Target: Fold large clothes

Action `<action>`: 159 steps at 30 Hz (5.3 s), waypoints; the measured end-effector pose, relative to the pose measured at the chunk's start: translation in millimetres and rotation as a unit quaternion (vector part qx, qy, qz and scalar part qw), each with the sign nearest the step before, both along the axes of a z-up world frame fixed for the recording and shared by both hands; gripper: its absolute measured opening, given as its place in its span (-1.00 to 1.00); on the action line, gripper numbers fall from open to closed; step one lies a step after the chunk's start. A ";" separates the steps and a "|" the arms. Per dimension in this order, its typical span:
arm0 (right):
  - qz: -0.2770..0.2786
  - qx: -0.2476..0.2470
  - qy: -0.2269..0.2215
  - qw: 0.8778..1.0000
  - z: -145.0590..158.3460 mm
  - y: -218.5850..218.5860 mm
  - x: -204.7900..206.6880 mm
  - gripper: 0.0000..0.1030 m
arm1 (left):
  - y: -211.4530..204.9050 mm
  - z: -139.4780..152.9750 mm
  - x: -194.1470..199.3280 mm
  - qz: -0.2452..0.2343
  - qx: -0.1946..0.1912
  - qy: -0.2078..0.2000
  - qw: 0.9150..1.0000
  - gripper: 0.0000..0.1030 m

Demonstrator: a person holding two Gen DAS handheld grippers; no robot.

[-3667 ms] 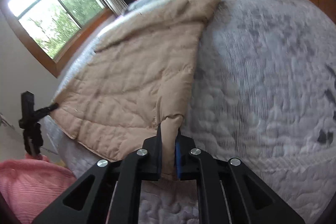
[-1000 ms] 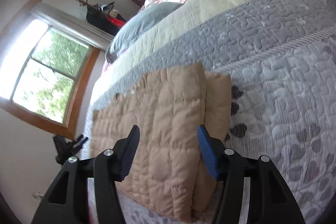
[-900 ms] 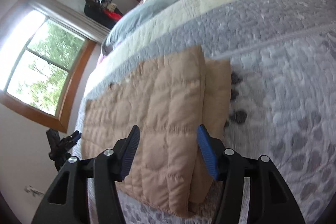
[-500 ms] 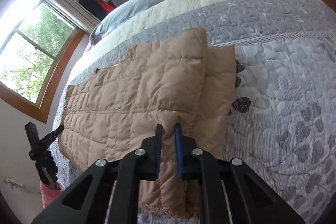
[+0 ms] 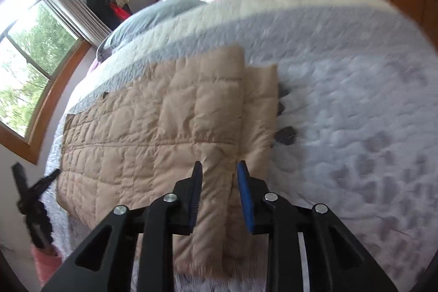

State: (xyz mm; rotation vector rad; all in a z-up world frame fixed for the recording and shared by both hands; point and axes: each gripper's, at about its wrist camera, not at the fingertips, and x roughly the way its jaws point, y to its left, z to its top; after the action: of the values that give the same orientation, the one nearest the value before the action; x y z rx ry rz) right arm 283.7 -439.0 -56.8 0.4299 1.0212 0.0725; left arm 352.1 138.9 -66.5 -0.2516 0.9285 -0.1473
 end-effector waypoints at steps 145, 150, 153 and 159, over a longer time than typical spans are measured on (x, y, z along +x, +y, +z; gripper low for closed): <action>0.141 -0.002 0.023 0.990 -18.9 79.4 -156.3 -0.31 | -3.6 -13.1 -188.3 -0.075 -0.007 0.011 0.997 -0.23; 0.142 -0.051 0.047 0.987 -4.6 74.2 -186.2 -0.31 | 23.1 -7.5 -239.6 -0.022 -0.025 0.038 0.999 -0.17; 0.128 -0.050 0.079 0.987 -15.5 70.4 -192.2 -0.30 | 36.9 -13.8 -266.6 0.018 -0.046 0.051 0.998 -0.08; 0.124 -0.013 0.107 0.986 -35.5 66.1 -186.2 -0.16 | 50.6 -44.6 -291.0 0.054 -0.166 0.068 0.982 0.10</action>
State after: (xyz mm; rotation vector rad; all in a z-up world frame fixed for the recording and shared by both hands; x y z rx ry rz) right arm 97.4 -373.0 -92.3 0.2888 1.2827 0.2409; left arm 61.0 189.5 -111.1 -0.6270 1.0213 -0.1860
